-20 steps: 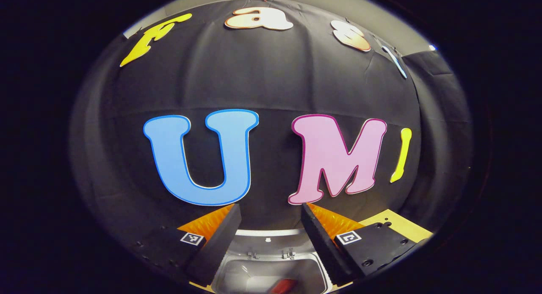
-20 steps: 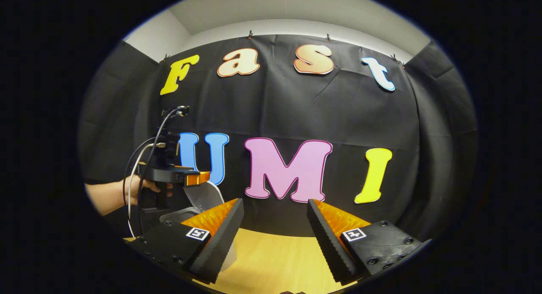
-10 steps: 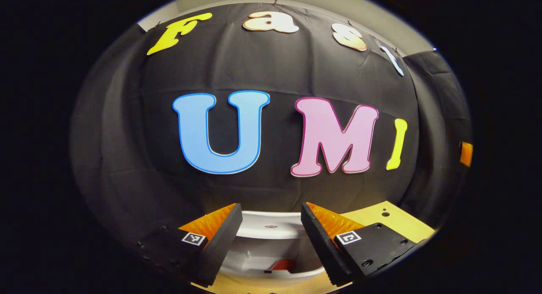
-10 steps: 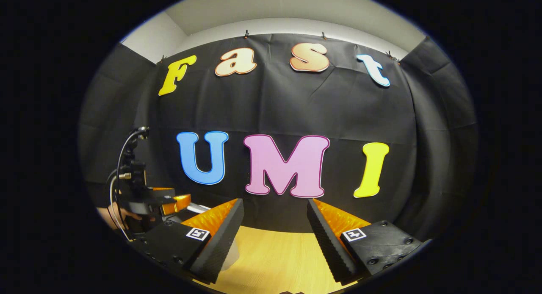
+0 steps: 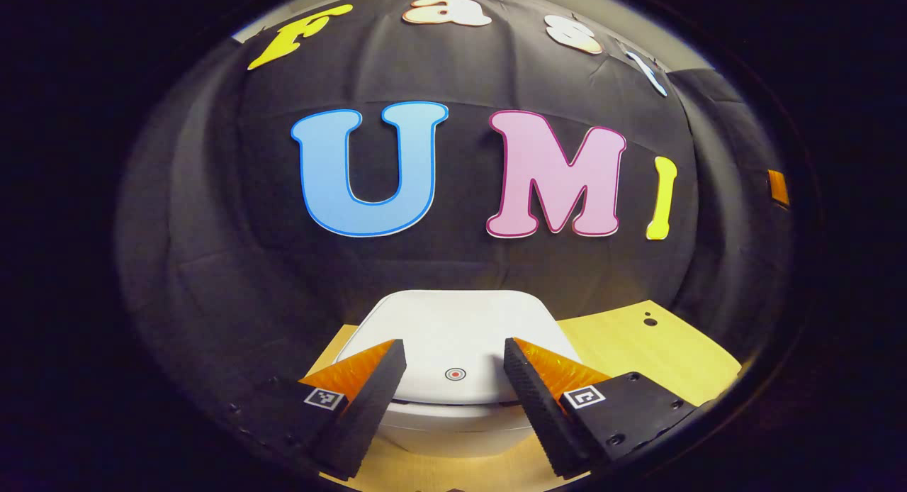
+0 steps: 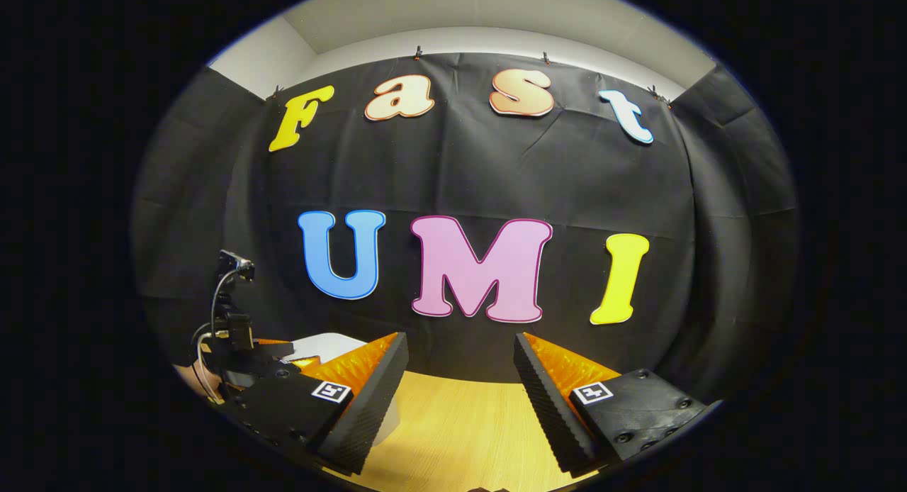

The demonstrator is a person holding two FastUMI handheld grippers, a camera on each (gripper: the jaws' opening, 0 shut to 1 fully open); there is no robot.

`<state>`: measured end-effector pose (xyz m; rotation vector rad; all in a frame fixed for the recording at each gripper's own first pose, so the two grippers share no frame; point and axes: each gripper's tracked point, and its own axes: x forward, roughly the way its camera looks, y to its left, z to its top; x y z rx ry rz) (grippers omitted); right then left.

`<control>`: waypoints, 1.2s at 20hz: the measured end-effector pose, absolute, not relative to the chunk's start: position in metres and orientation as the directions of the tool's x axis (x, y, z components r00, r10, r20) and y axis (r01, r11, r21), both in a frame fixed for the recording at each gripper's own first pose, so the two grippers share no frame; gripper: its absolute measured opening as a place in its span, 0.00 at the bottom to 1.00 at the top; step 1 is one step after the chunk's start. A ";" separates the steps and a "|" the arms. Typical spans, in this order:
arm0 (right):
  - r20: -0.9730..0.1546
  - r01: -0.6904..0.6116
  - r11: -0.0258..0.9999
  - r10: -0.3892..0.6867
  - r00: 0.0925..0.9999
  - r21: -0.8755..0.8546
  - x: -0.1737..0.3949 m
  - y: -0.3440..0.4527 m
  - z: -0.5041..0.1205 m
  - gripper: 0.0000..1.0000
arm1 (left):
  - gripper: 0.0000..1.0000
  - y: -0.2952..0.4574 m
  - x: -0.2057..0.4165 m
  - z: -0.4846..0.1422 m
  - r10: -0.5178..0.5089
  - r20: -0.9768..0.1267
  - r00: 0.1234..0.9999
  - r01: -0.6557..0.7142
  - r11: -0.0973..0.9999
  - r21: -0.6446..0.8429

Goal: Press the lid of the desktop garbage bin to open it, pick up the crumpled paper on the desktop and throw it into the bin, then pick up the pop can on the desktop and drop it into the bin, and finally close the garbage bin lid.

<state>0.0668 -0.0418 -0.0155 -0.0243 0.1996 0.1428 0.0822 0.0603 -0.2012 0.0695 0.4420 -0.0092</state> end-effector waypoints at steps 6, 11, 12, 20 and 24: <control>-0.236 -0.128 0.992 0.128 0.963 0.012 0.067 -0.043 -0.030 0.97 | 0.98 0.059 0.083 -0.208 -0.023 -0.411 0.911 0.056 0.996 0.071; -0.241 -0.134 0.991 0.132 0.962 0.007 0.068 -0.041 -0.035 0.97 | 0.99 0.057 0.077 -0.213 -0.016 -0.359 0.933 0.050 0.995 0.086; -0.240 -0.135 0.991 0.133 0.961 0.008 0.068 -0.040 -0.036 0.98 | 0.99 0.057 0.079 -0.212 -0.016 -0.332 0.943 0.045 0.996 0.080; -0.219 -0.140 0.990 0.138 0.966 0.005 0.061 -0.050 -0.029 0.97 | 0.95 0.038 0.074 -0.155 0.041 -0.261 0.964 -0.029 0.998 0.049; -0.198 -0.149 0.989 0.146 0.969 0.000 0.053 -0.059 -0.024 0.97 | 0.95 0.010 0.054 -0.086 0.056 -0.142 0.988 -0.051 0.998 0.036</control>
